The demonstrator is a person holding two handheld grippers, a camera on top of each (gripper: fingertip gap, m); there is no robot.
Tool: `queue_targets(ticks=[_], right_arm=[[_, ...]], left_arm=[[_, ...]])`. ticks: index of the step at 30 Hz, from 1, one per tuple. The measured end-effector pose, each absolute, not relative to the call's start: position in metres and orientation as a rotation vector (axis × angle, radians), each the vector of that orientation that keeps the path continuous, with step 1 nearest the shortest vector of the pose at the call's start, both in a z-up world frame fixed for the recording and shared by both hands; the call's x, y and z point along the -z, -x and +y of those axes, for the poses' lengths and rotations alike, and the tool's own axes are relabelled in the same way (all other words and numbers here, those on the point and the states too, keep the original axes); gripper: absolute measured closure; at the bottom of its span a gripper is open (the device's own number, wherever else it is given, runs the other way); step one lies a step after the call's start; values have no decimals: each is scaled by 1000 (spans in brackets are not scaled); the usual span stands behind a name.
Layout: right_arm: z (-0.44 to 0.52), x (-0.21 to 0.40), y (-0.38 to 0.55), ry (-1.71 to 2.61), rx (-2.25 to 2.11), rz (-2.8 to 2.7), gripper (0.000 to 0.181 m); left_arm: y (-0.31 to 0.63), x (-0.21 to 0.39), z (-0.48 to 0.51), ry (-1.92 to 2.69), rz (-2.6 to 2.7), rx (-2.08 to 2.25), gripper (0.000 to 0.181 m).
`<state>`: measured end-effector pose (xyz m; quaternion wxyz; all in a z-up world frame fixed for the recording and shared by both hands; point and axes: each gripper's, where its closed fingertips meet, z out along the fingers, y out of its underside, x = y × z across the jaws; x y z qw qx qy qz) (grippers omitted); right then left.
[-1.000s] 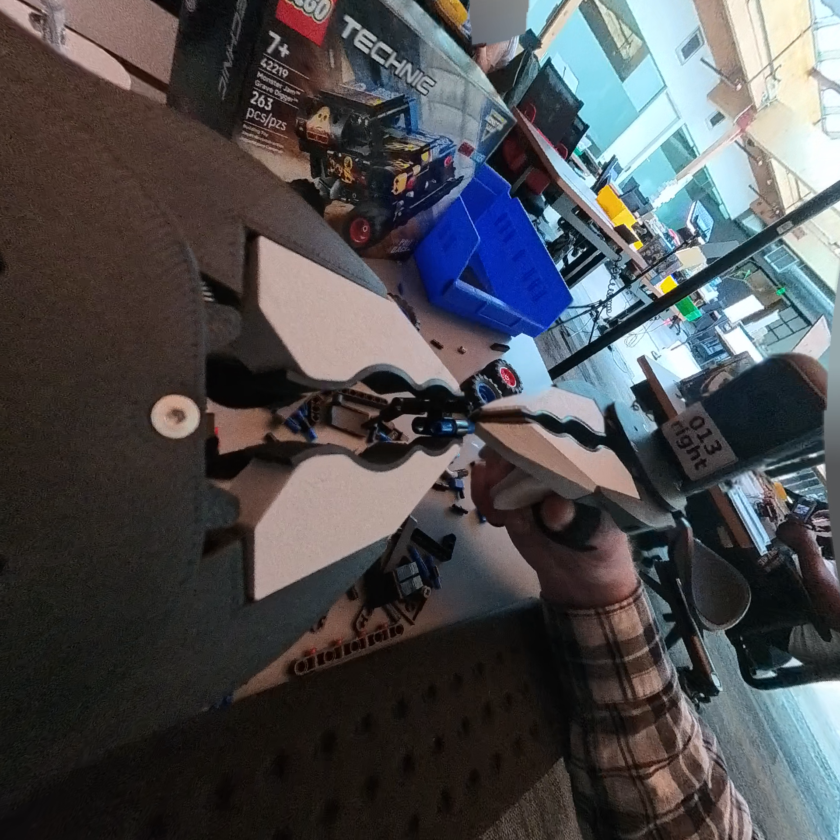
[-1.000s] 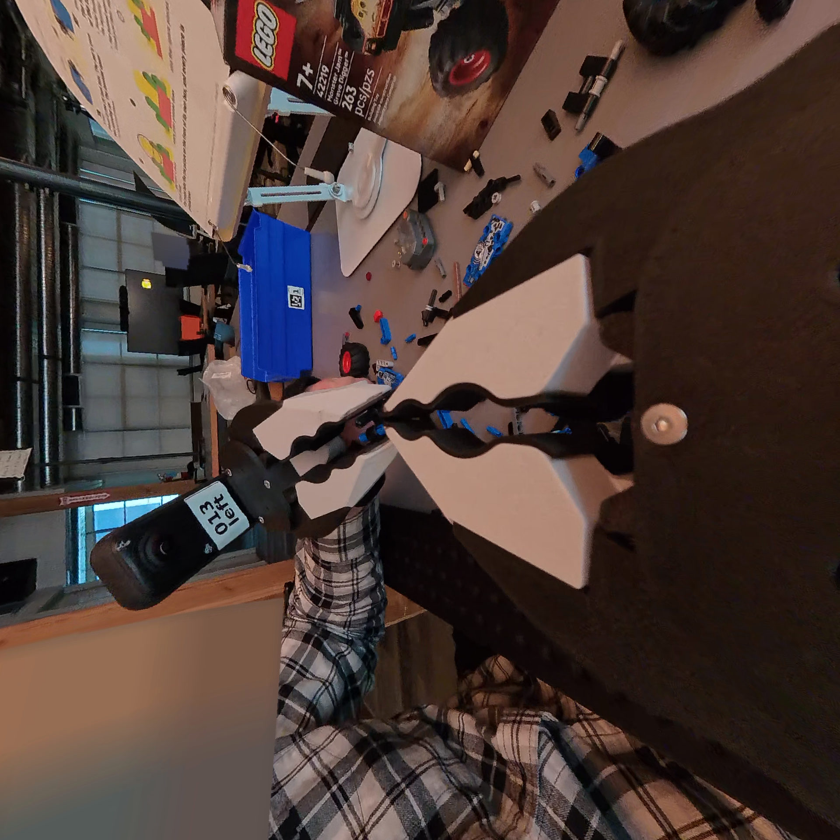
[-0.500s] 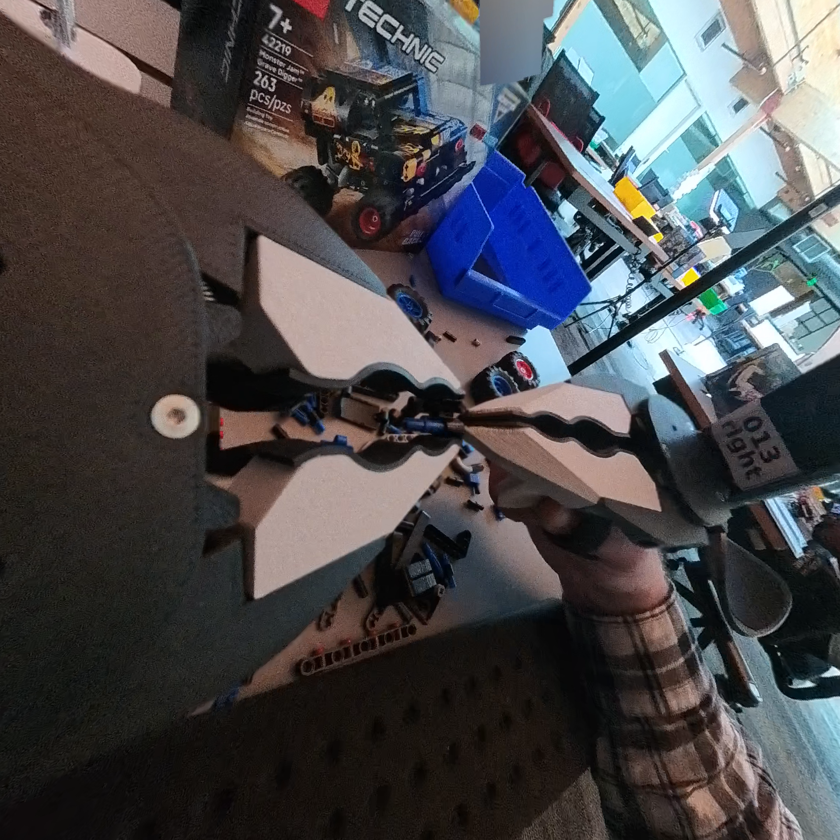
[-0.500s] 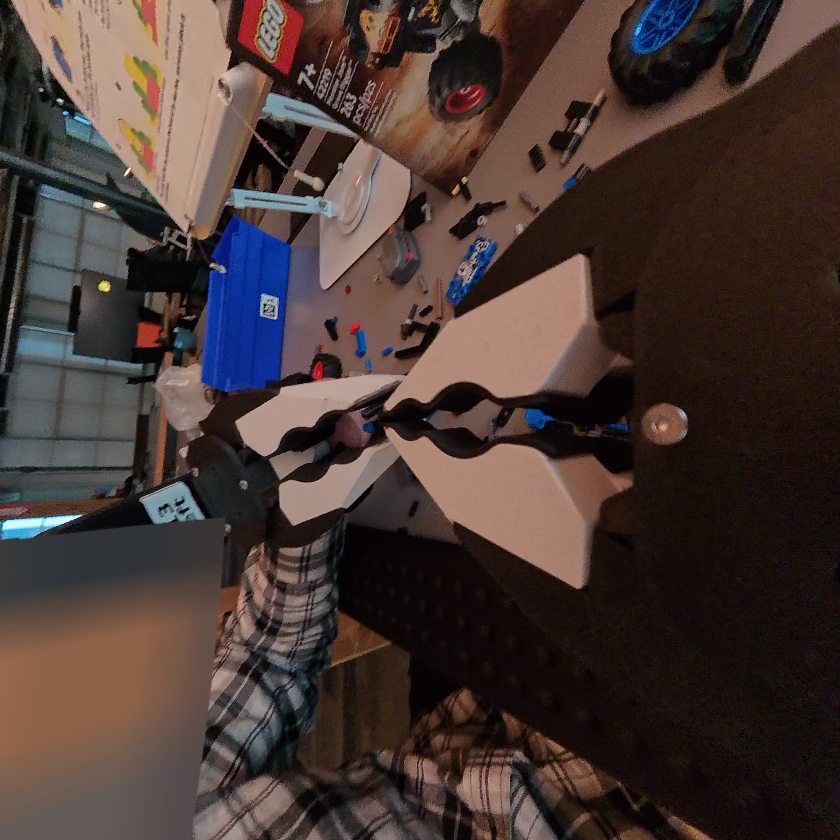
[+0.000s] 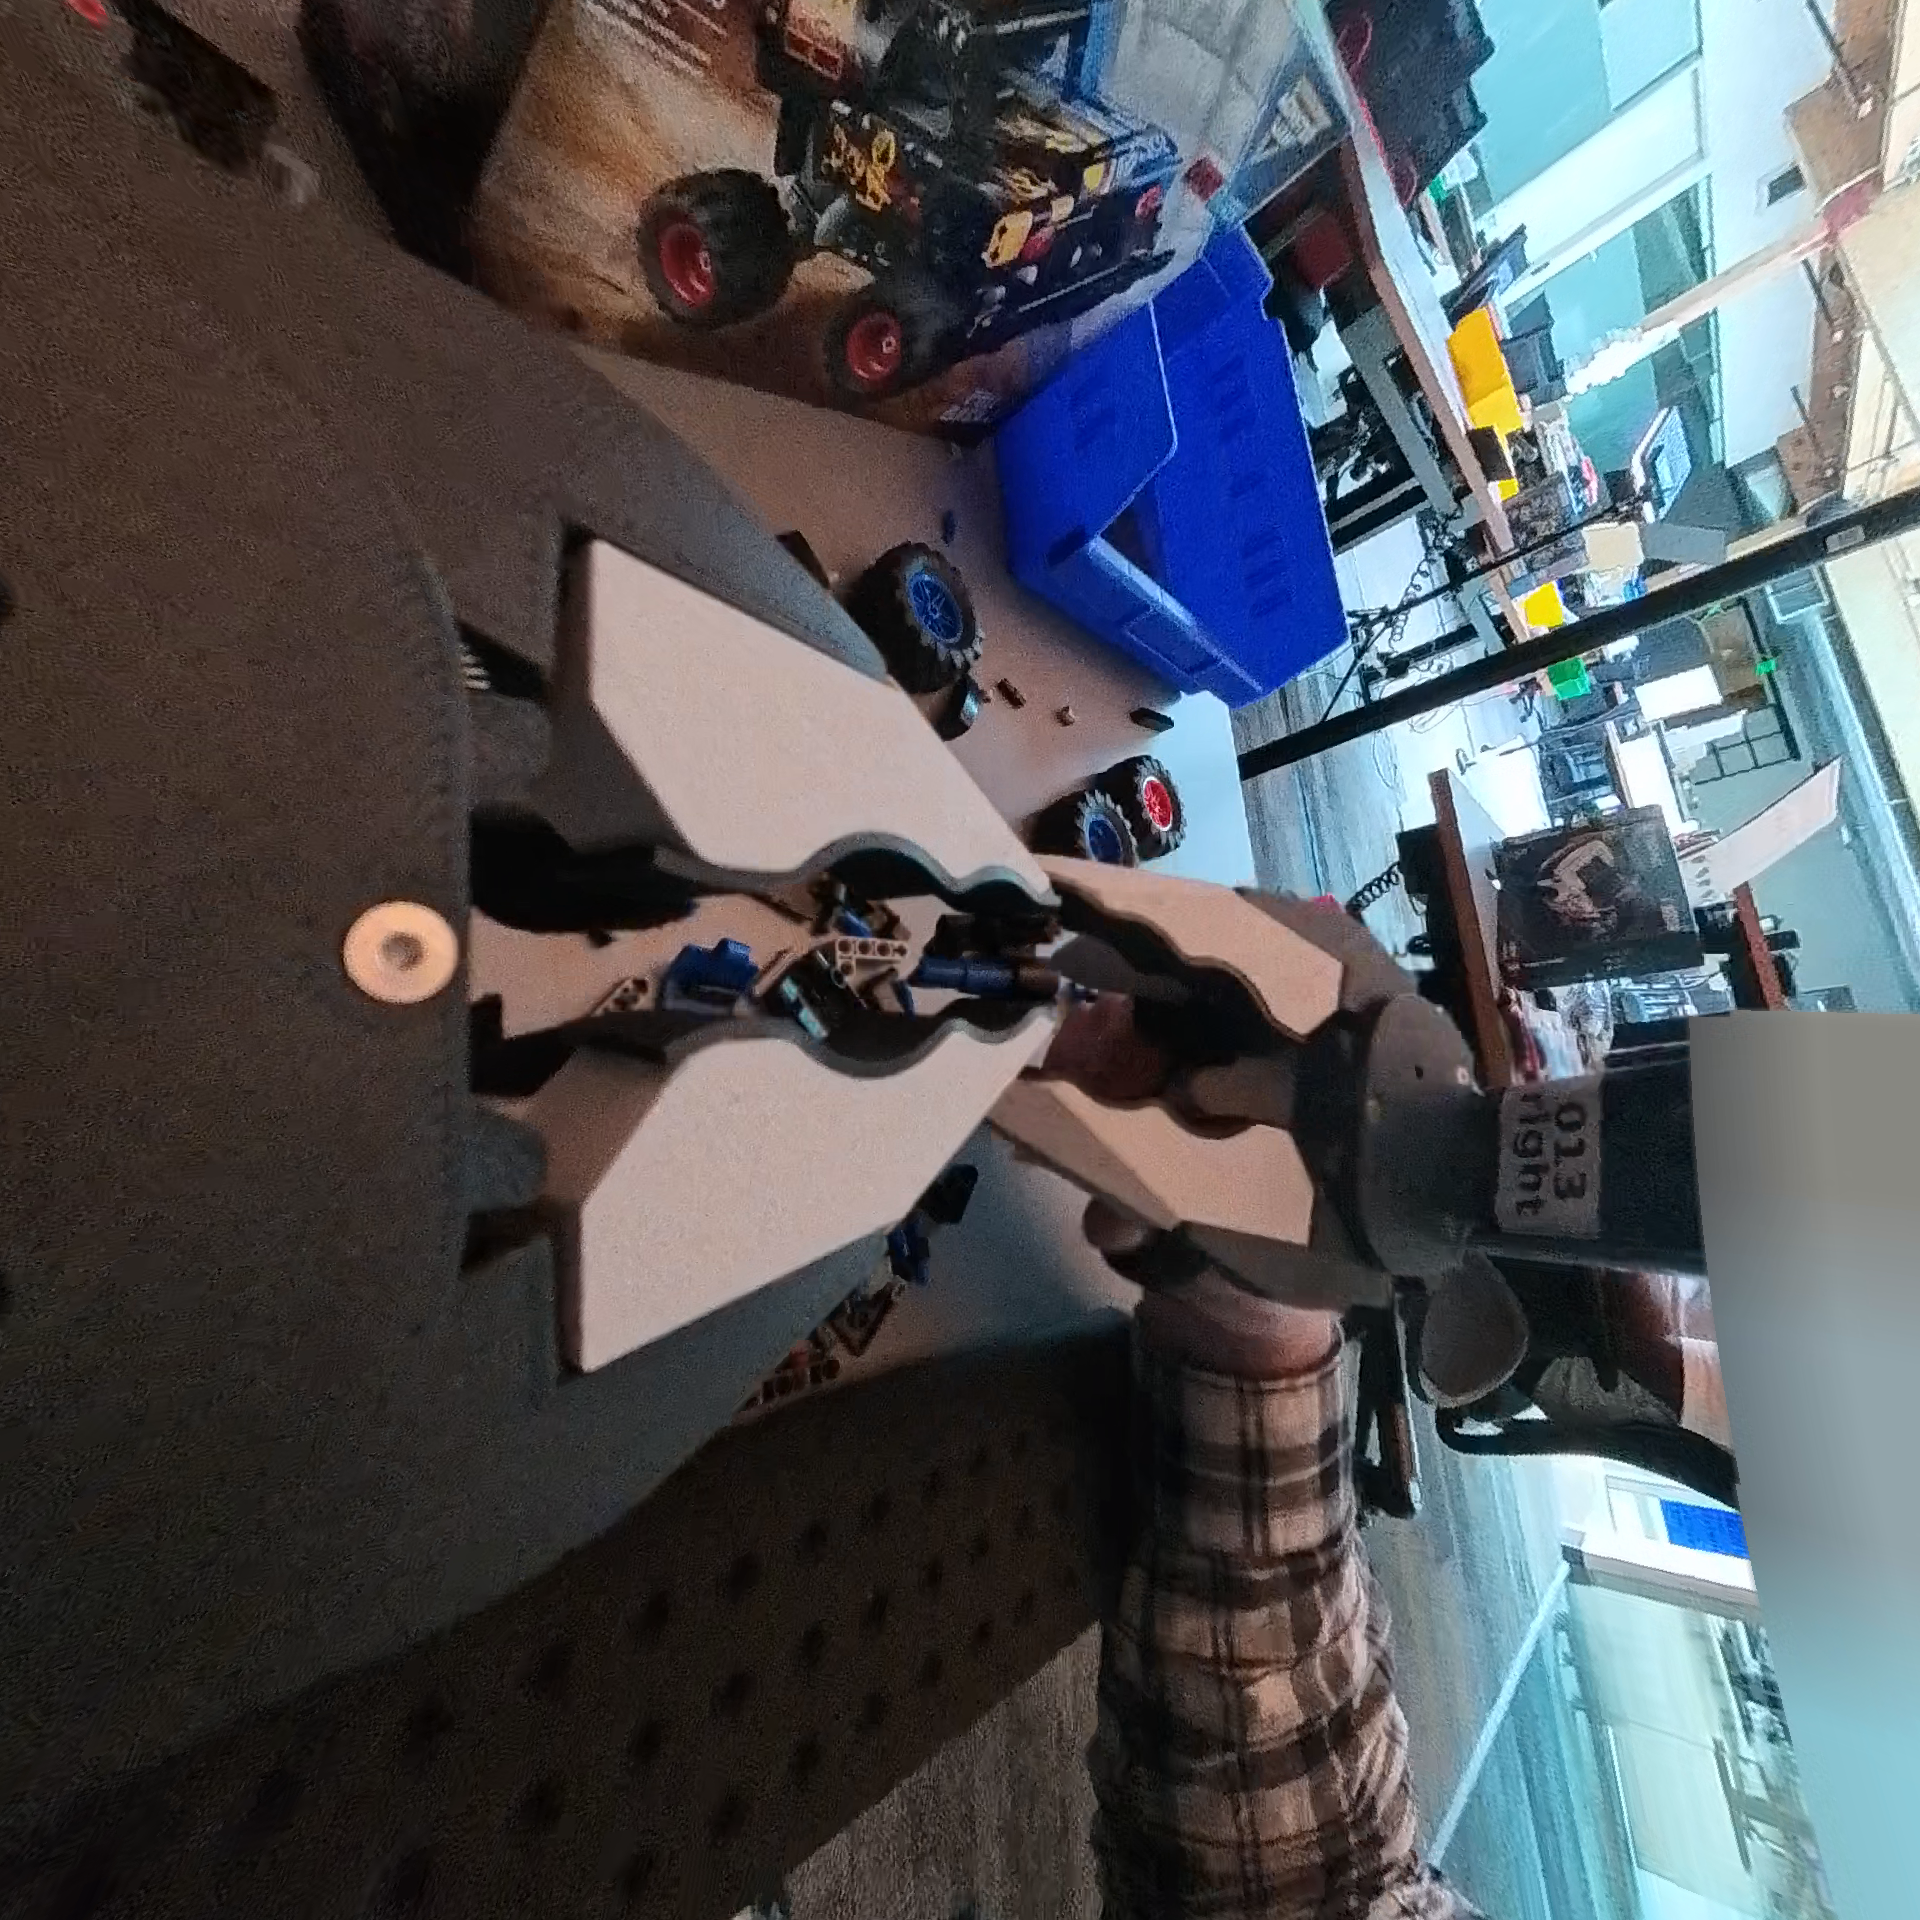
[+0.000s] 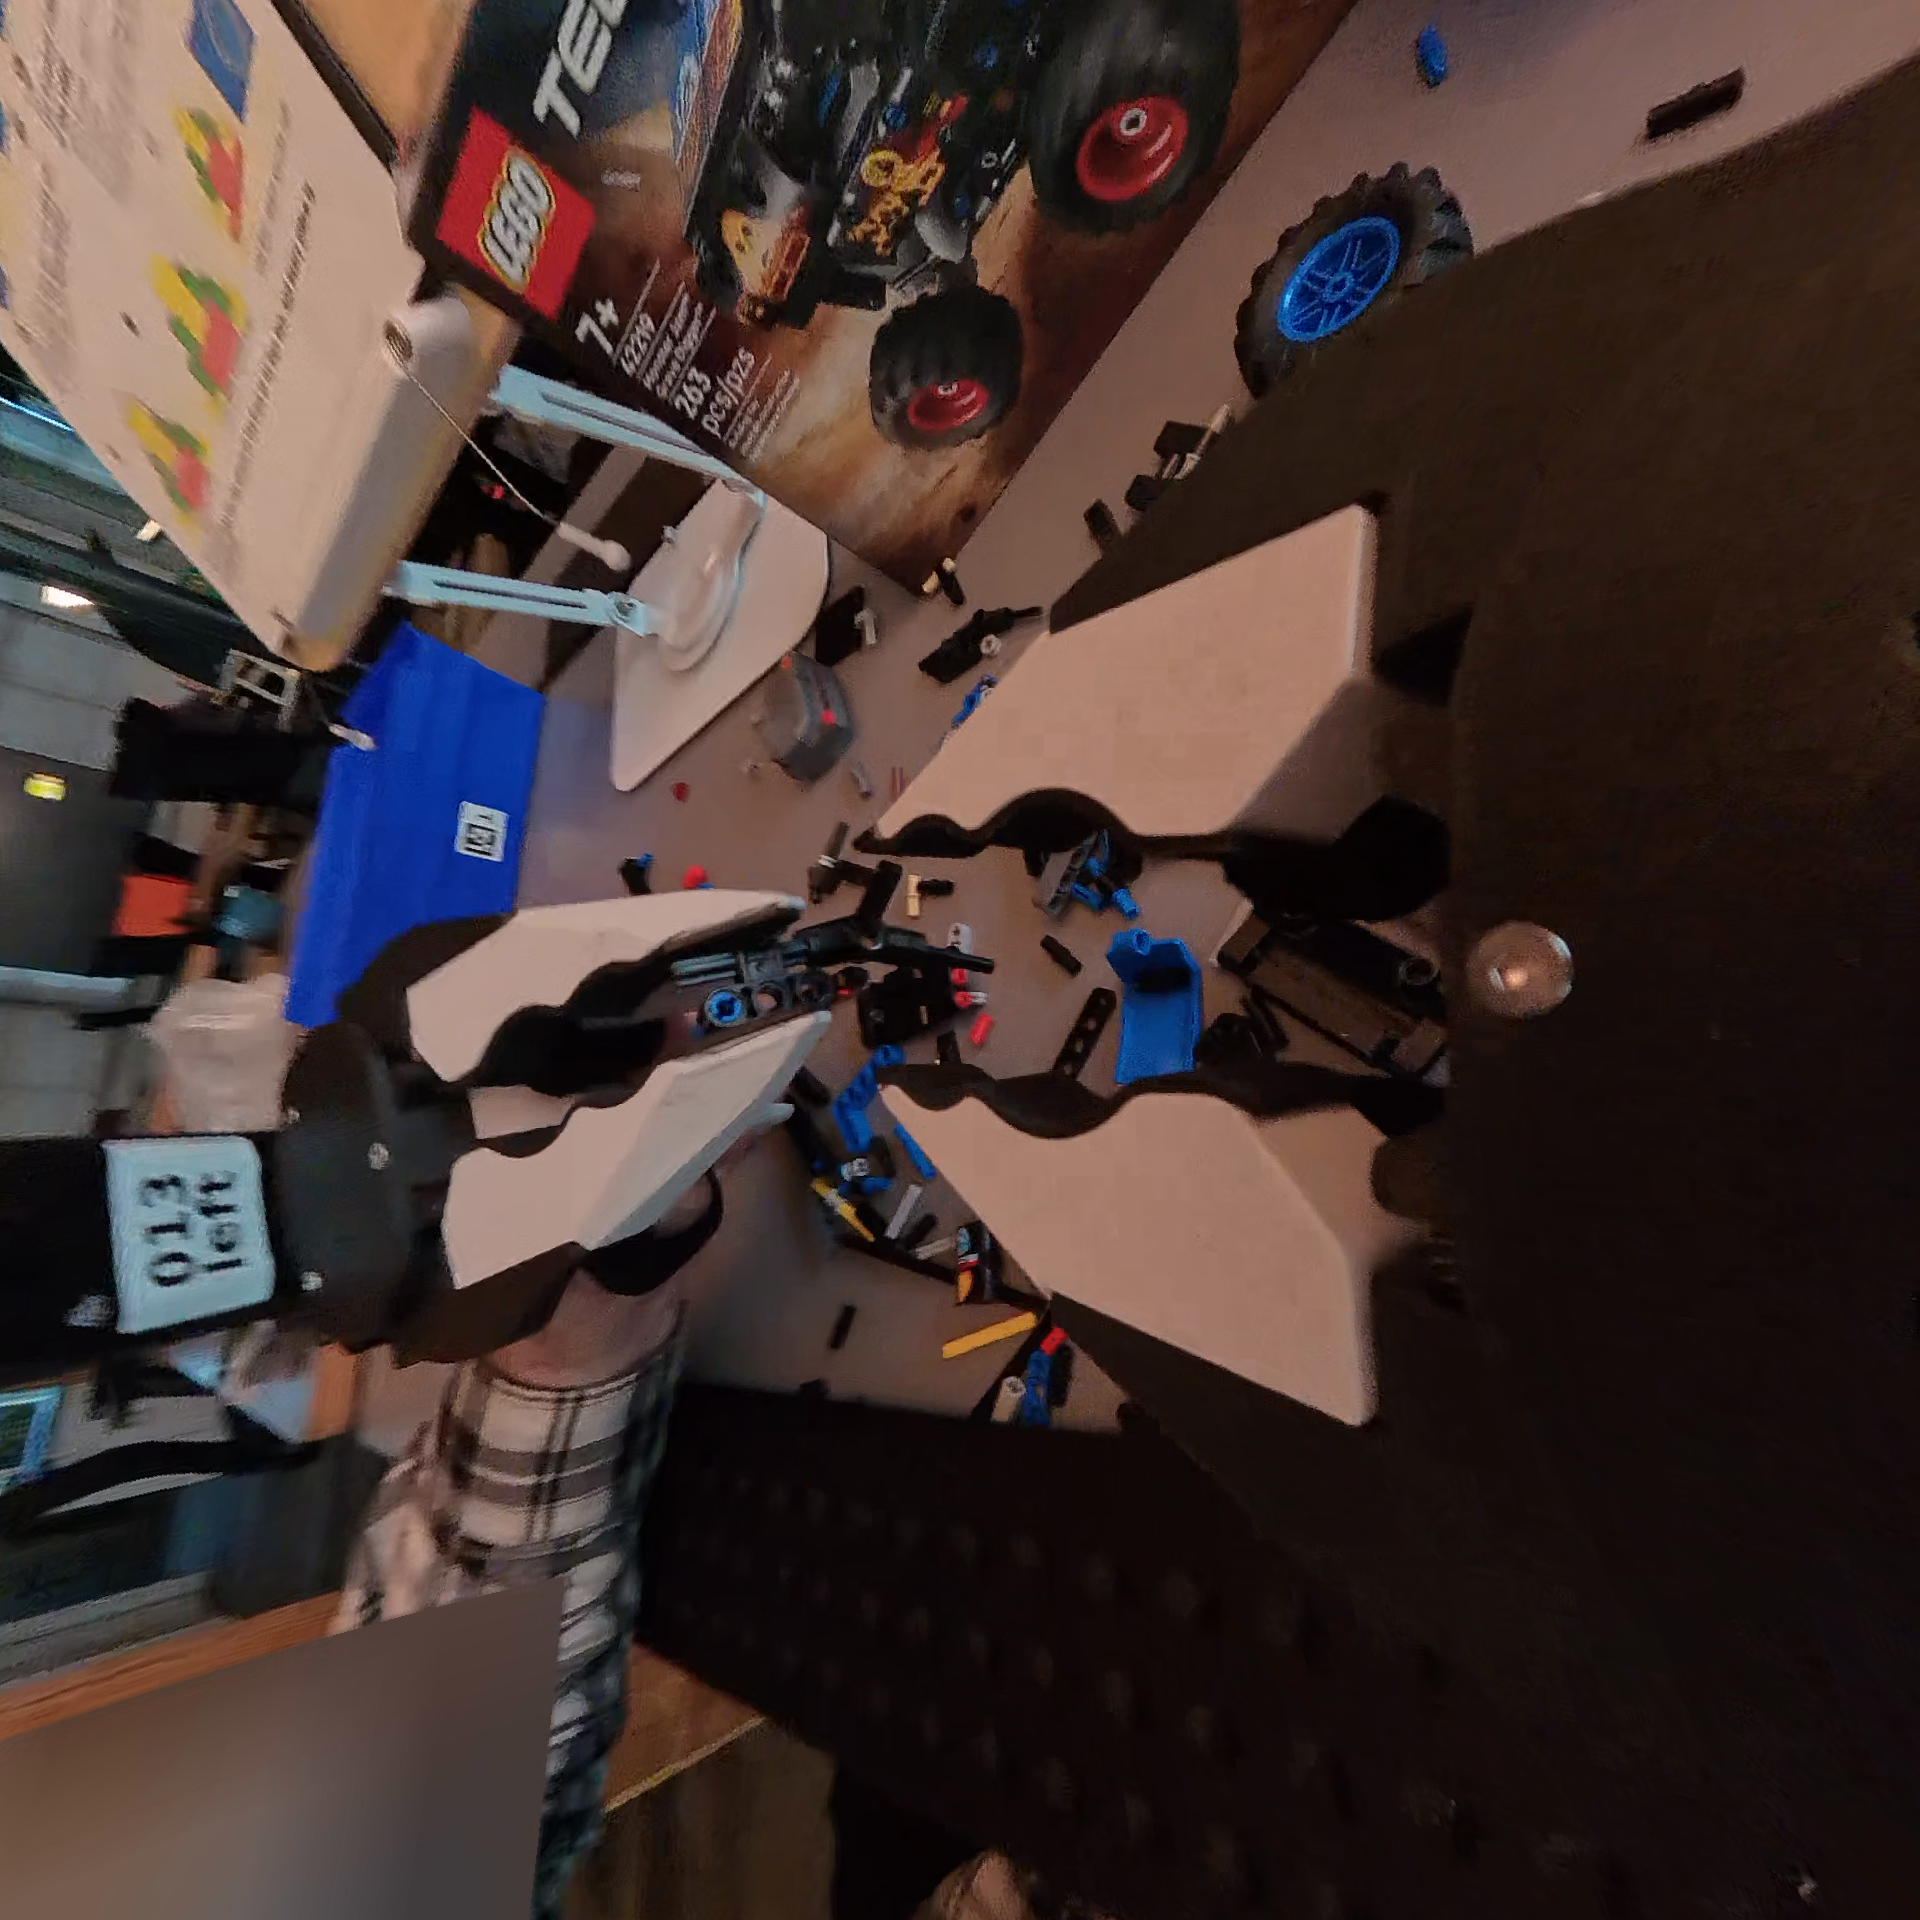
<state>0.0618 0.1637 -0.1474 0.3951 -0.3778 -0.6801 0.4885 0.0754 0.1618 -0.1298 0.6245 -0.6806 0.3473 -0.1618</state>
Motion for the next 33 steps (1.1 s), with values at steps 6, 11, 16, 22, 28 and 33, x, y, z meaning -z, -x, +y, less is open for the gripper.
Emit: queue_targets(ticks=[6,11,16,22,28,33], right_arm=[[159,152,-62,944,-1233,-1762,177],[162,150,-64,970,-1279,-1743,177],[162,148,-65,974,-1317,-1731,177],[157,139,-71,937,-1403,-1716,178],[163,146,-69,981,-1334,-1731,147],[150,158,-61,946,-1223,-1812,163]], left_arm=[[-80,138,159,1583,836,396,166],[-70,138,158,1604,851,354,165],[-72,137,153,1583,907,315,180],[-70,140,147,1591,959,300,181],[-64,148,153,1658,944,264,181],[-74,161,154,1692,1017,215,180]])
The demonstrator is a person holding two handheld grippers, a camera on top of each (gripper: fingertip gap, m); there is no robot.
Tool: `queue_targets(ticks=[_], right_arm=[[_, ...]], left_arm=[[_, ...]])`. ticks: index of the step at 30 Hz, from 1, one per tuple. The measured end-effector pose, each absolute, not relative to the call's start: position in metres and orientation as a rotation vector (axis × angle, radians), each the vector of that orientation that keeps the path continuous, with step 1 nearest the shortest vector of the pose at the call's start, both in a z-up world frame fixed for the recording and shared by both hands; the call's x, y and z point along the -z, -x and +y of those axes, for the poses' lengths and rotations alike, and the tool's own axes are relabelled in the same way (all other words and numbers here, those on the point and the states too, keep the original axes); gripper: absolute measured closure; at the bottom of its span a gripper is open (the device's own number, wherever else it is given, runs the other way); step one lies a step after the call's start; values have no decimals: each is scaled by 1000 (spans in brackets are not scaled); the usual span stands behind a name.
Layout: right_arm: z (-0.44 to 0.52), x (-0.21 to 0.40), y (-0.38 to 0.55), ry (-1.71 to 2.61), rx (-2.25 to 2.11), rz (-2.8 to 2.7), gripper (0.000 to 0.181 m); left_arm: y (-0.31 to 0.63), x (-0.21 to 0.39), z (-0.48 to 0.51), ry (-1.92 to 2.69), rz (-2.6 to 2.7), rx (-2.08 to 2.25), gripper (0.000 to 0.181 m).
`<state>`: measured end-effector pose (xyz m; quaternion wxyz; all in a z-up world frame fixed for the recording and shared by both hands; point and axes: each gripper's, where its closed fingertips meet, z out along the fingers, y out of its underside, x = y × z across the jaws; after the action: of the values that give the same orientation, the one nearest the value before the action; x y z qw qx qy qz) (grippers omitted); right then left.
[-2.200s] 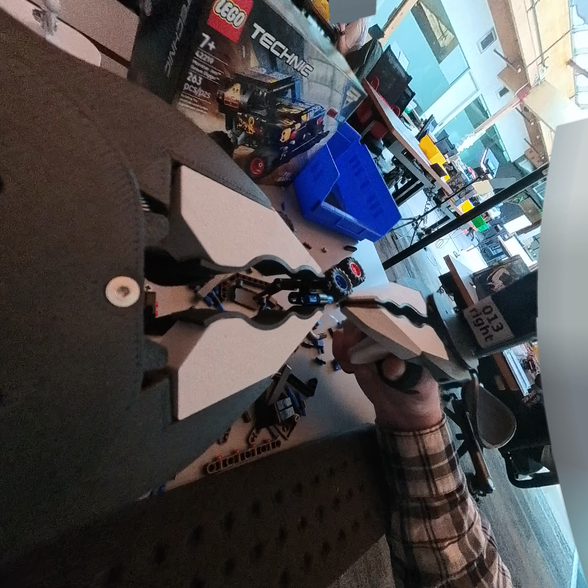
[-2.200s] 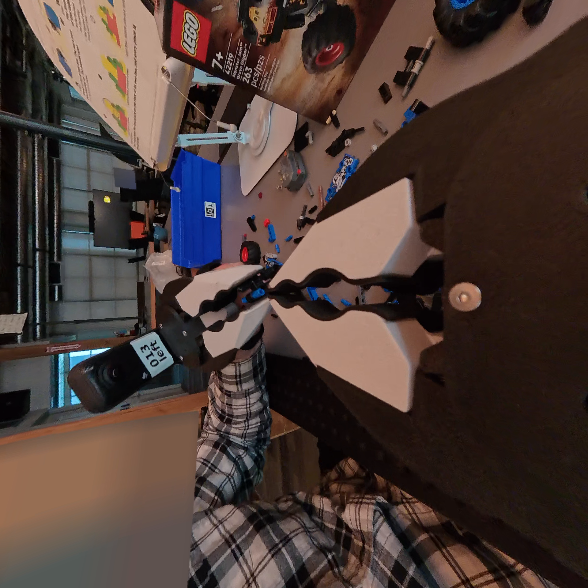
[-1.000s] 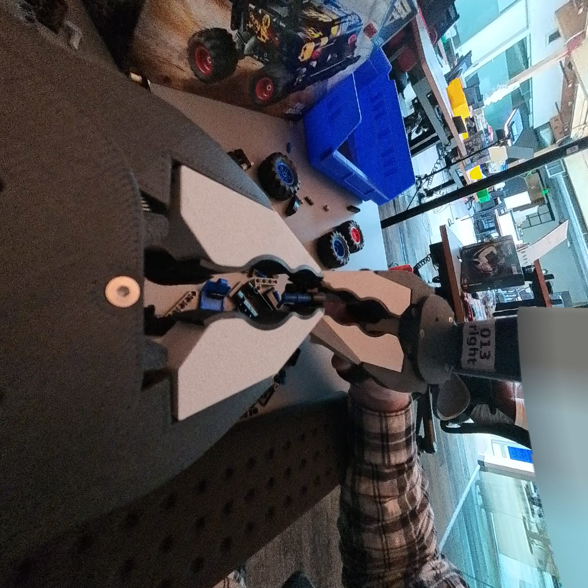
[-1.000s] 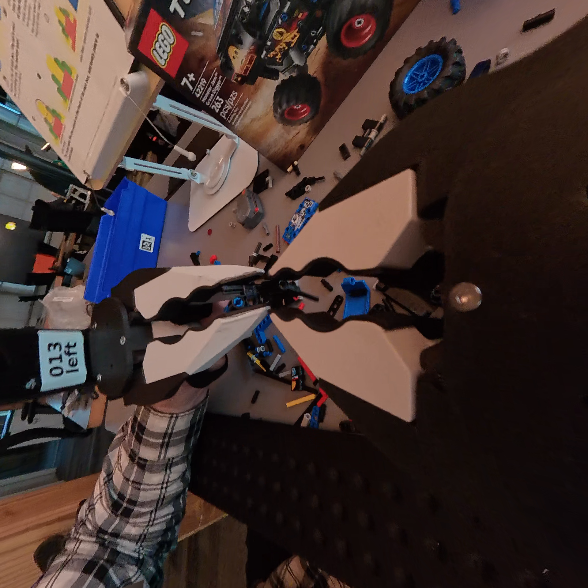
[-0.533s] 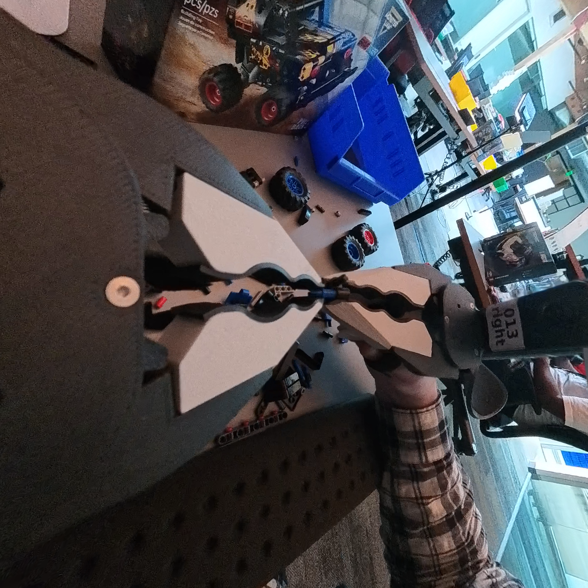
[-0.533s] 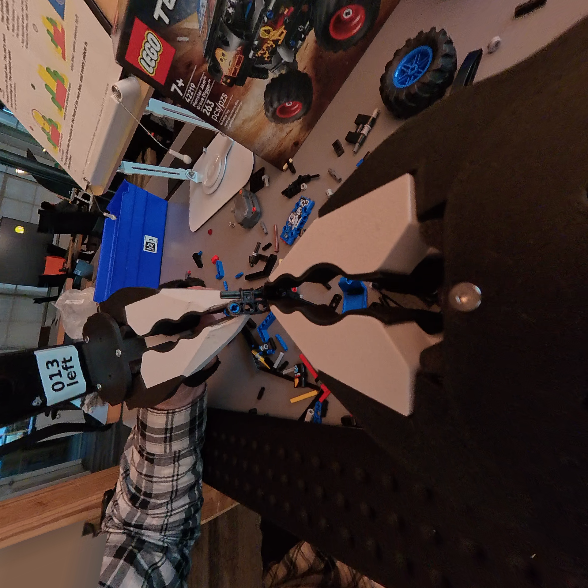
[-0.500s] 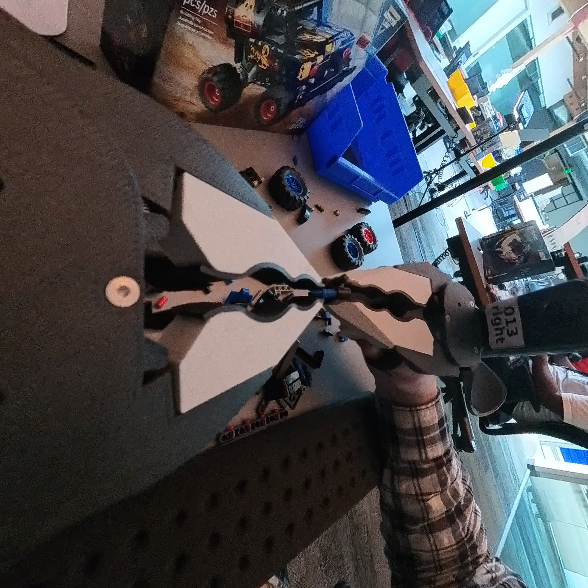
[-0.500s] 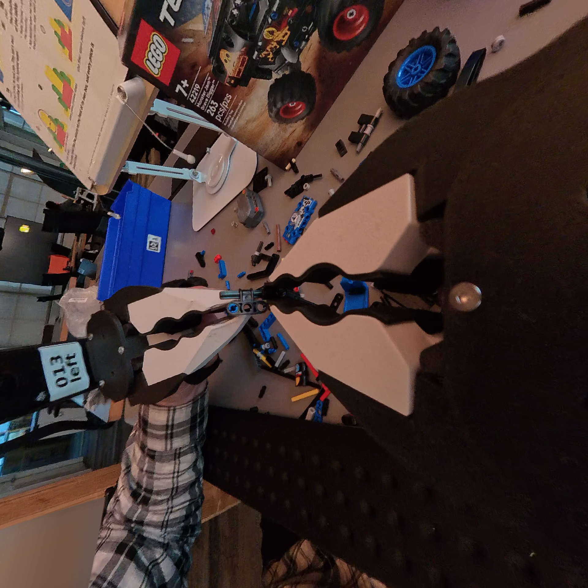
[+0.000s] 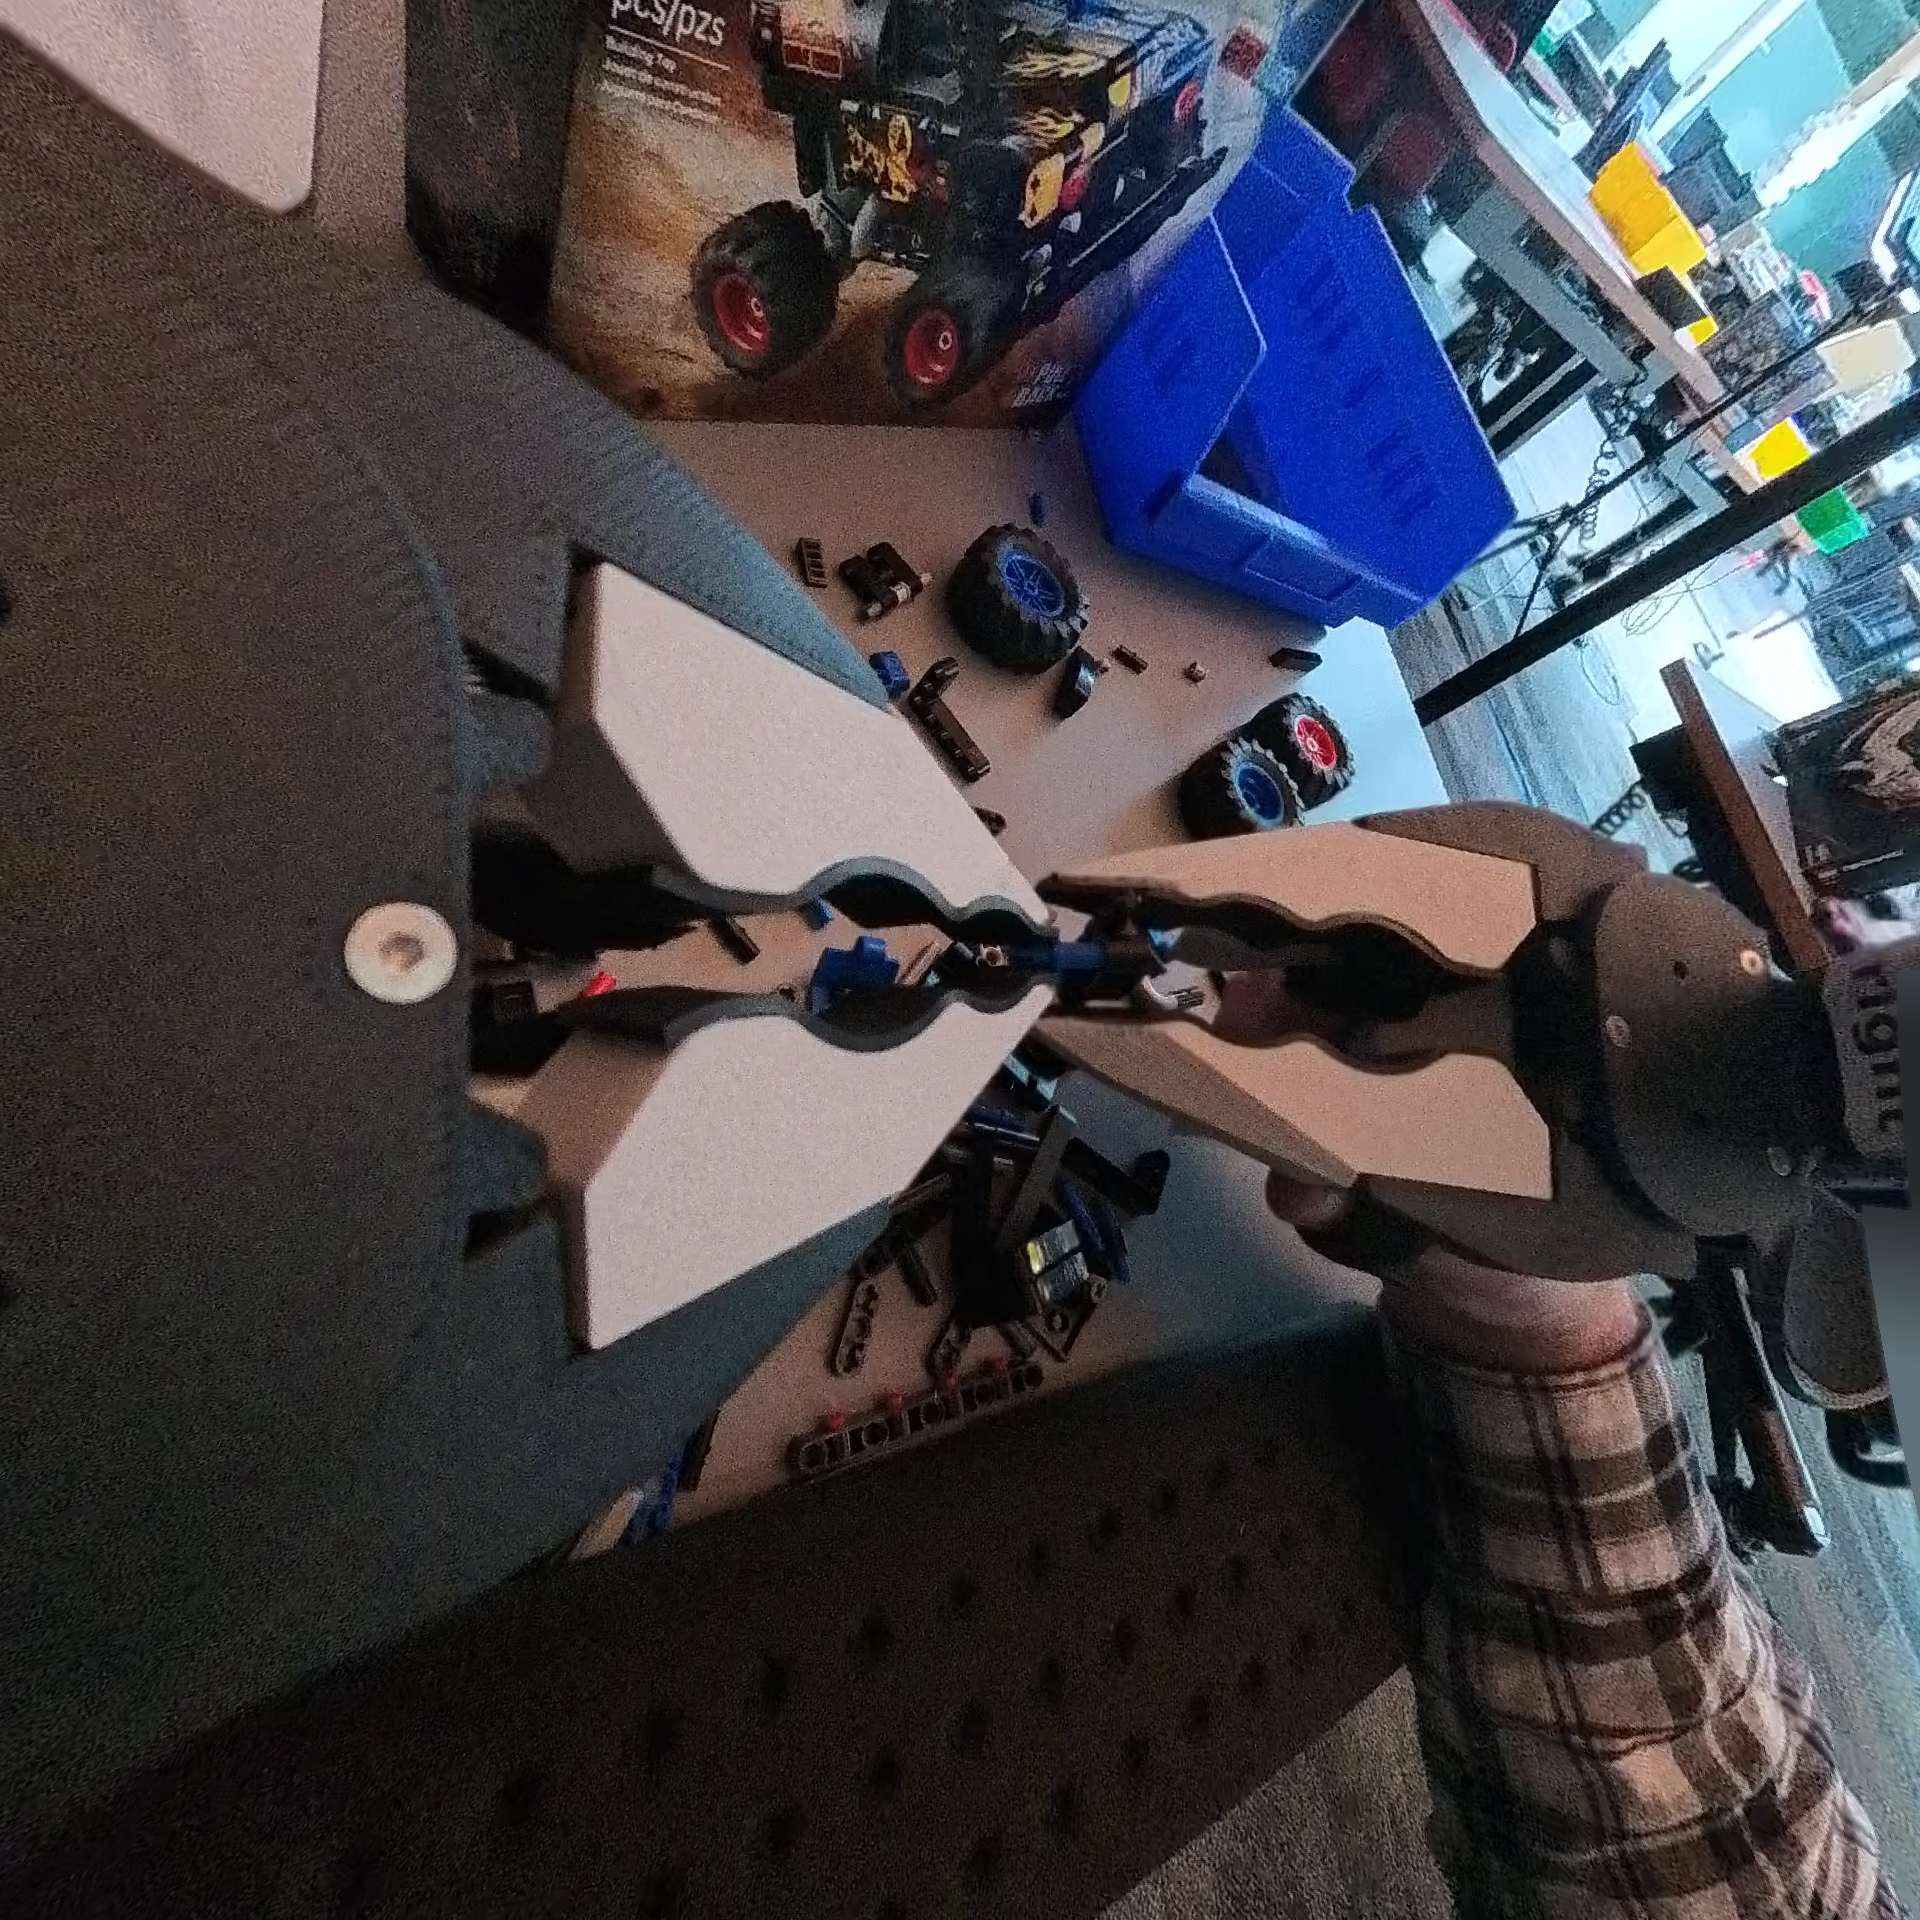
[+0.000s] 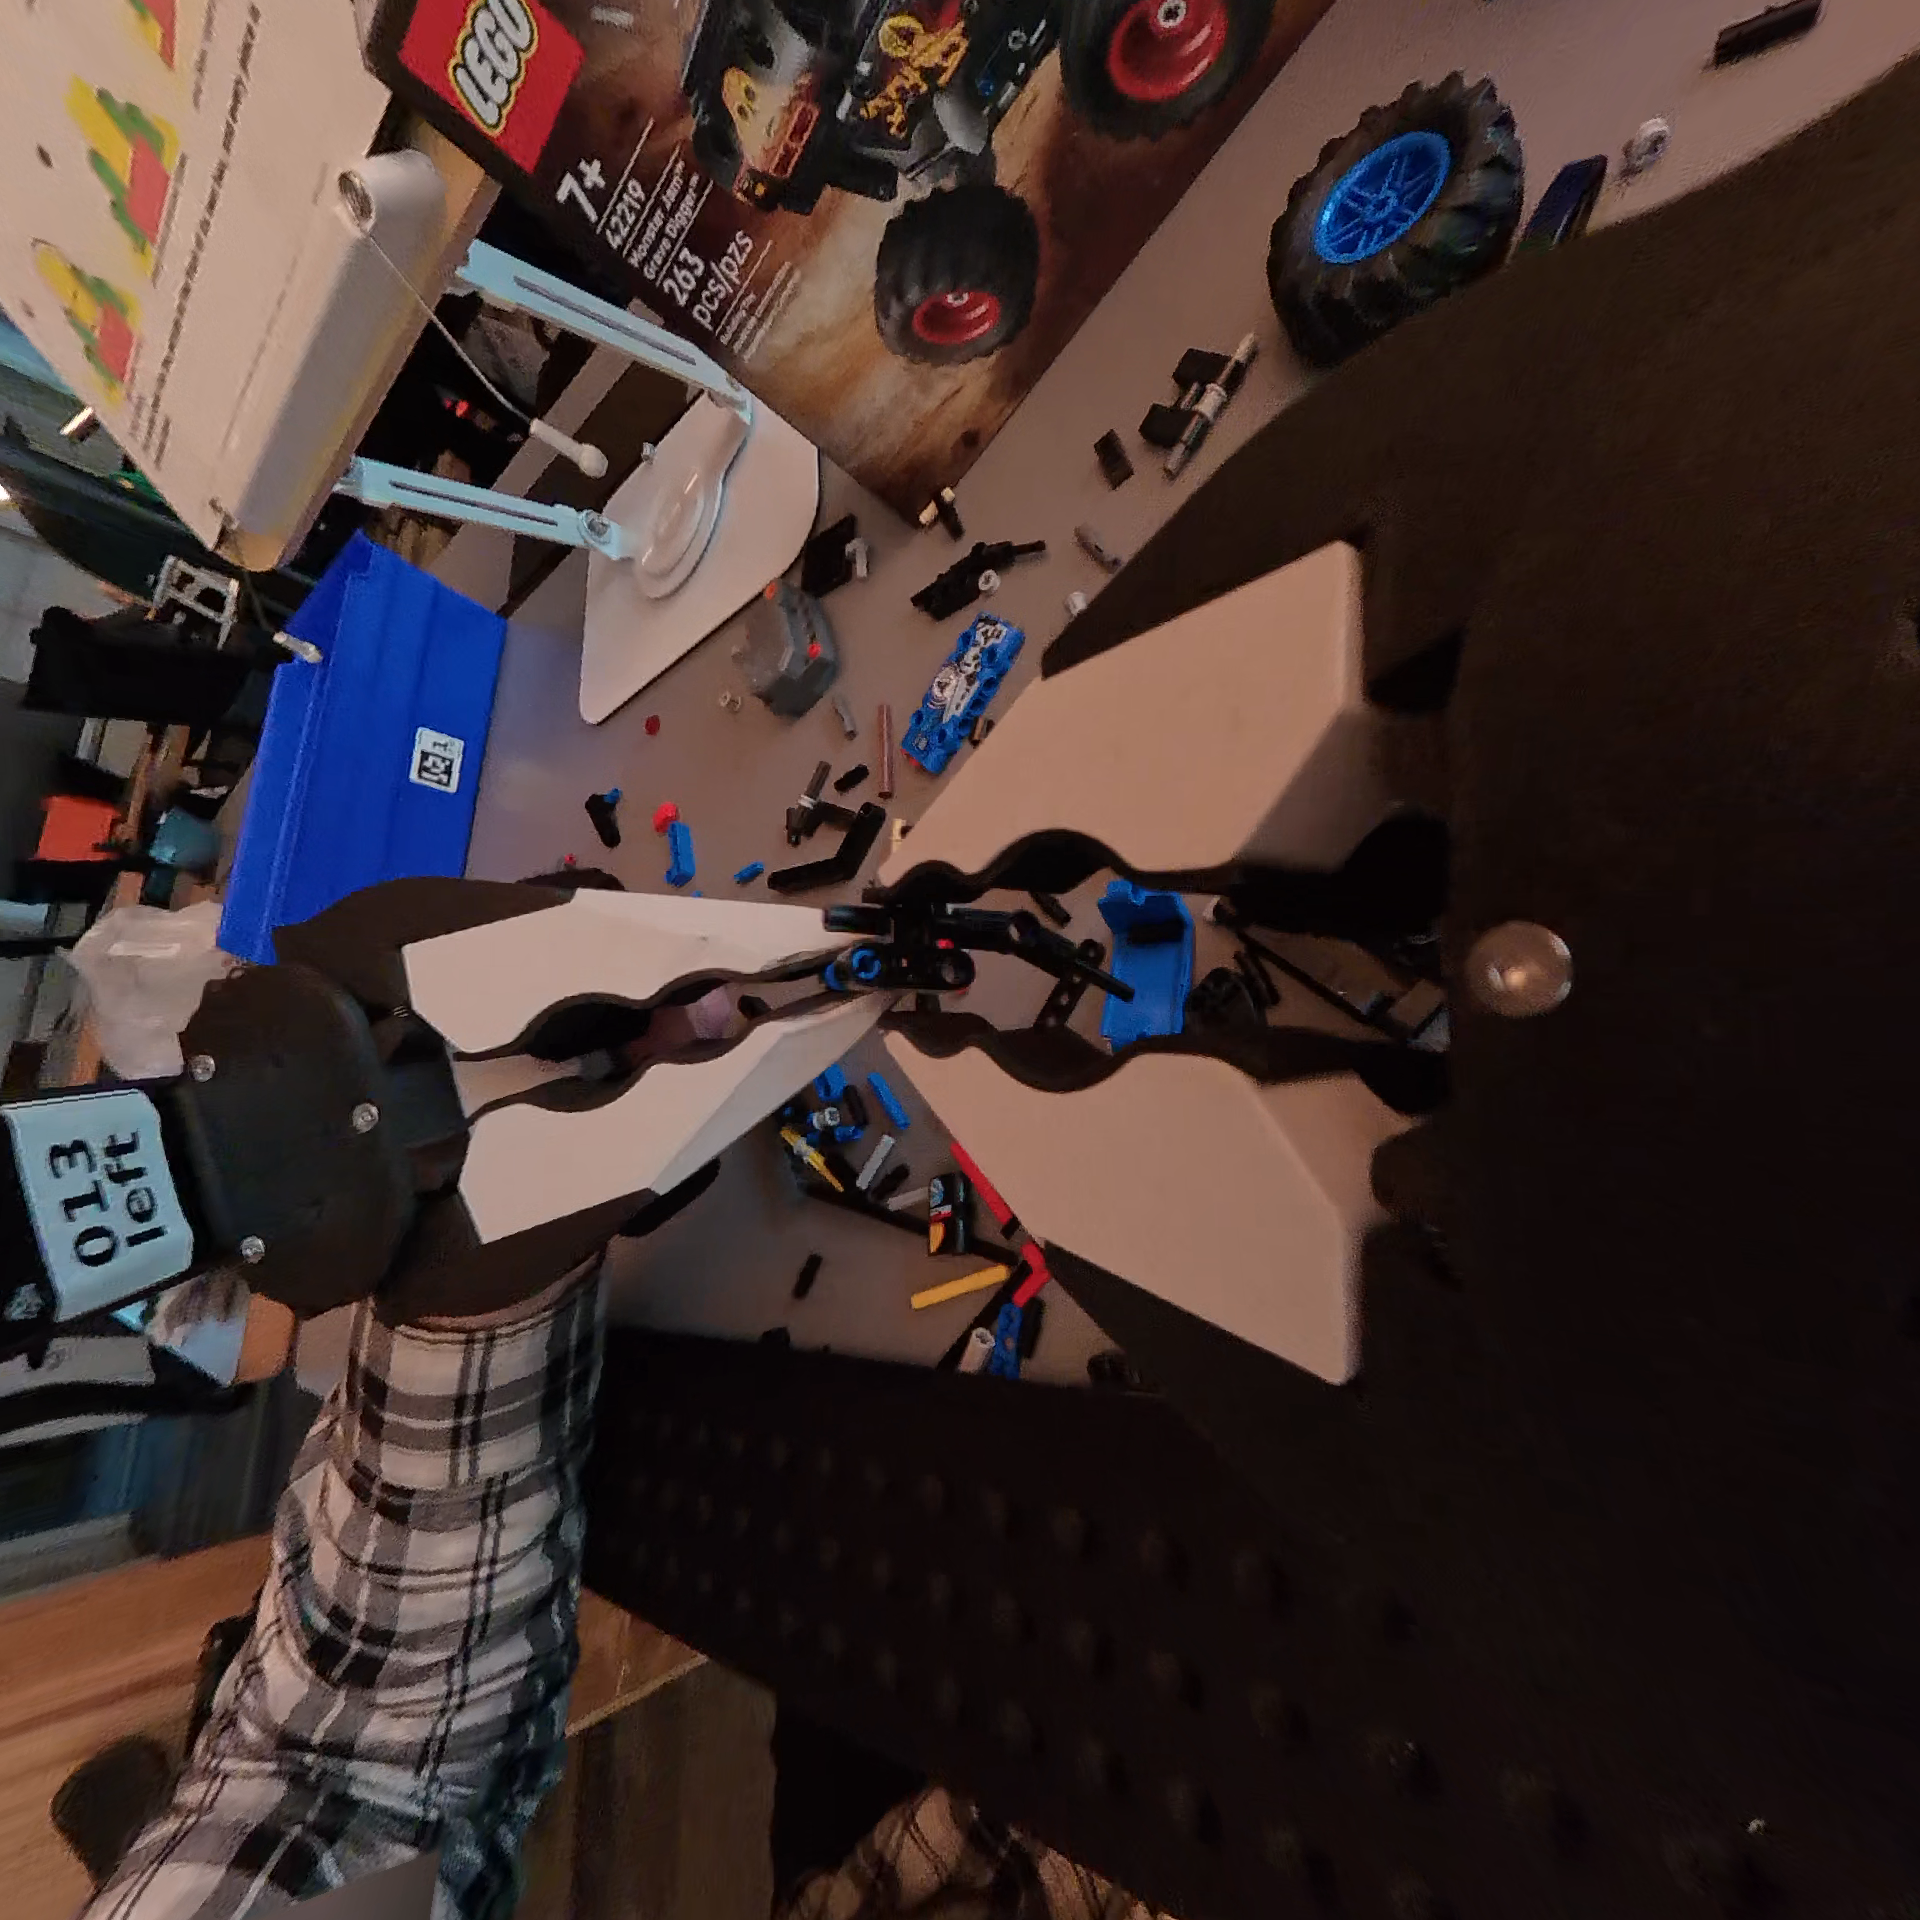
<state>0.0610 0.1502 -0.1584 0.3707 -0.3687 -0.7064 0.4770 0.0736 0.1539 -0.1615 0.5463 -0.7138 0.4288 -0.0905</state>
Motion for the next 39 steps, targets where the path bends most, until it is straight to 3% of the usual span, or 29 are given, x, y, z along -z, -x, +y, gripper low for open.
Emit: queue_targets(ticks=[10,13,17,22,25,28,39], right_arm=[[147,140,-70,910,-1431,-1740,169],[178,109,-85,937,-1592,-1506,170],[160,151,-68,1012,-1458,-1741,168],[160,154,-69,1033,-1484,-1749,168],[164,166,-67,1063,-1429,-1786,167],[164,167,-67,1069,-1419,-1794,167],[161,183,-54,908,-947,-1875,168]], left_arm=[[-74,155,148,1656,1047,233,180],[-51,153,147,1687,953,292,180],[-55,192,148,1825,1103,233,179],[-40,219,146,1937,1137,195,179],[-33,227,145,1983,1148,173,167],[-29,223,146,1973,1144,139,157],[-70,173,157,1811,897,460,161]])
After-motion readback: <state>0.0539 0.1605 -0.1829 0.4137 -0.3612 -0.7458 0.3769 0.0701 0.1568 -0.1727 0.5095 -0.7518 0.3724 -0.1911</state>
